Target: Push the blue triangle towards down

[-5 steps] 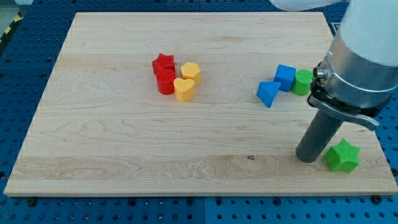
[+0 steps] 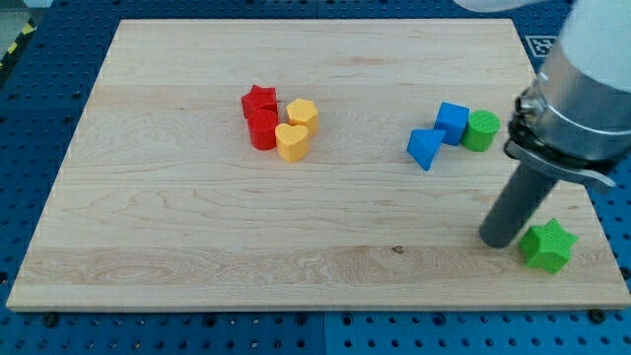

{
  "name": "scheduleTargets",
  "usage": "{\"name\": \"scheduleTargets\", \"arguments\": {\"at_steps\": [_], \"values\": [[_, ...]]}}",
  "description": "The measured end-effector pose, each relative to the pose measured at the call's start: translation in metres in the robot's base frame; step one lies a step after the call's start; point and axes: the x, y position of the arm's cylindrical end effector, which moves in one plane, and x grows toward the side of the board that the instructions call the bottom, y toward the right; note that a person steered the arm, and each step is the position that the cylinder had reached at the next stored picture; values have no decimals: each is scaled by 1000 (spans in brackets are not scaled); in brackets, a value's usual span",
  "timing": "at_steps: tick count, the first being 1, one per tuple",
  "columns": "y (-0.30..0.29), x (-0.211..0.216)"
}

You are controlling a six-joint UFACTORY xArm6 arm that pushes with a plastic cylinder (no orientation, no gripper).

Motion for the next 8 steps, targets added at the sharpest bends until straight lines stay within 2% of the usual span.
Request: {"name": "scheduleTargets", "arguments": {"at_steps": [2, 4, 5, 7, 8], "values": [[-61, -26], [-110, -100], [-98, -127], [-90, -142], [-62, -142]]}}
